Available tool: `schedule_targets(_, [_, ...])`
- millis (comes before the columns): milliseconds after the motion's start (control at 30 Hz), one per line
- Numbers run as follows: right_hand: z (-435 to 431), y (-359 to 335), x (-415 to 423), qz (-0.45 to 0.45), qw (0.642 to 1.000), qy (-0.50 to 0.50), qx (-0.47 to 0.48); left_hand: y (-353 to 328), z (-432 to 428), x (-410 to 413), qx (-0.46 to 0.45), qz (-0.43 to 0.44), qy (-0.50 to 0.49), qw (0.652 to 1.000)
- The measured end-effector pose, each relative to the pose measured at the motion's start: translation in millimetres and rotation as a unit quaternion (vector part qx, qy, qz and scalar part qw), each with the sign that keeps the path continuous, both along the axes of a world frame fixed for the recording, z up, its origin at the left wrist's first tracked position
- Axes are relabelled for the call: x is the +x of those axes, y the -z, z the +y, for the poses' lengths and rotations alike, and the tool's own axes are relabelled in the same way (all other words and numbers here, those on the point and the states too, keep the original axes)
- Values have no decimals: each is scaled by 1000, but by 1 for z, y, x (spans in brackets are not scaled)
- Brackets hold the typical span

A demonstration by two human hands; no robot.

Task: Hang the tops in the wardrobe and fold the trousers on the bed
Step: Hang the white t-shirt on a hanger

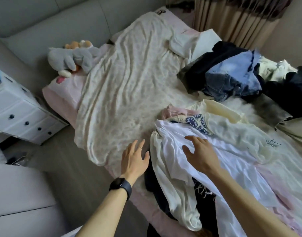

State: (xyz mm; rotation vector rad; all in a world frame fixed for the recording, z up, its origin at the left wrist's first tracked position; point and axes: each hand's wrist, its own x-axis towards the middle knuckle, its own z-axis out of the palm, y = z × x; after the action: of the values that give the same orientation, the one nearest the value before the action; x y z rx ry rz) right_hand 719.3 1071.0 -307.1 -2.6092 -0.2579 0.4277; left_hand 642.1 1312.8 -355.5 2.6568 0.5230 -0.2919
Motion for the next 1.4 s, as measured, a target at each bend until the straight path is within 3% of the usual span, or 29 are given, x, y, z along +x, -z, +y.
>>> schedule_targets(233, [72, 70, 46, 71, 996, 7, -59, 90, 42, 51, -2, 104, 36, 994])
schedule_targets(467, [122, 108, 81, 49, 992, 31, -110, 153, 77, 61, -51, 196, 70, 977])
schedule_targets(600, [100, 93, 80, 40, 993, 82, -80, 150, 85, 72, -72, 239, 69, 966])
schedule_targets(767, [33, 45, 67, 41, 989, 140, 15, 112, 85, 94, -110, 268, 80, 954])
schedule_targets(1000, [-43, -63, 36, -9, 971, 206, 120, 1, 38, 123, -142, 121, 80, 979])
schedule_targets(1233, [-103, -184, 8, -48, 954, 153, 254, -139, -91, 143, -224, -31, 219, 949])
schedule_targets(1333, [-124, -228, -1, -63, 940, 112, 316, -184, -141, 131, -262, 6, 312, 913])
schedule_targets(1400, [-135, -256, -12, -63, 923, 85, 369, -193, -157, 115, -209, 20, 351, 913])
